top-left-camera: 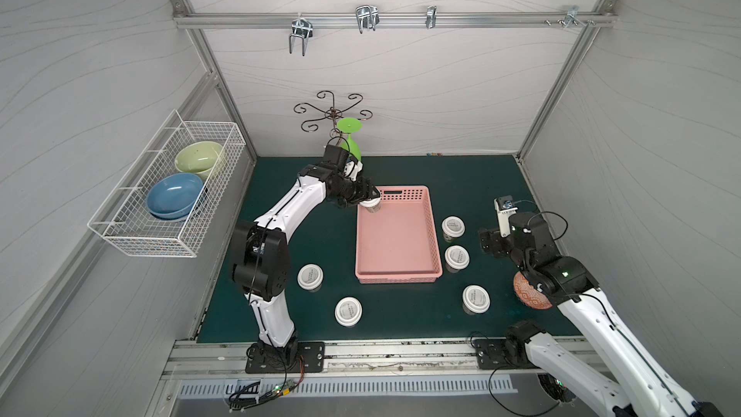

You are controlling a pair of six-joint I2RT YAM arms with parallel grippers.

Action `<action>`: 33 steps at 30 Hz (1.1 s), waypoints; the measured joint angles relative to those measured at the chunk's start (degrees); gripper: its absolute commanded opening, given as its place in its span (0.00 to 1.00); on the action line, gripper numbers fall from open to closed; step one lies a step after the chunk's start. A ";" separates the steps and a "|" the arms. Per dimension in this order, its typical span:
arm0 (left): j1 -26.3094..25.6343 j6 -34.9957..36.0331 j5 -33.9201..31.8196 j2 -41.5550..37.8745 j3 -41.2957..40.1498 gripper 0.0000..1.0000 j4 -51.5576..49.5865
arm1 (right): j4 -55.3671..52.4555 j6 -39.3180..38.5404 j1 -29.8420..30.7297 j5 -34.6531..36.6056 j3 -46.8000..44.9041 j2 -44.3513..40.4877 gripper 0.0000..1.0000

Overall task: Put the yogurt in the basket
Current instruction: Place the yogurt in the basket.

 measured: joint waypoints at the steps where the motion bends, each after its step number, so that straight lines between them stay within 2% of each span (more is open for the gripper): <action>1: -0.57 0.02 -0.42 1.51 1.68 0.71 -0.11 | 0.04 -0.04 0.00 0.00 -0.09 -0.09 0.99; 7: -2.45 0.04 -2.43 10.03 9.35 0.71 -0.94 | 0.26 -0.37 0.07 0.07 -0.22 -0.33 0.99; 13: -2.86 0.92 -5.01 15.39 11.69 0.71 -1.77 | 0.68 -0.48 0.33 0.39 -0.61 -0.59 0.99; 20: -2.91 1.49 -6.62 17.90 11.69 0.74 -2.49 | 0.81 -0.46 0.33 0.24 -0.81 -0.57 0.99; 33: -3.37 1.62 -7.96 17.25 11.63 0.87 -2.93 | -0.74 0.92 0.44 -3.32 1.09 1.31 0.99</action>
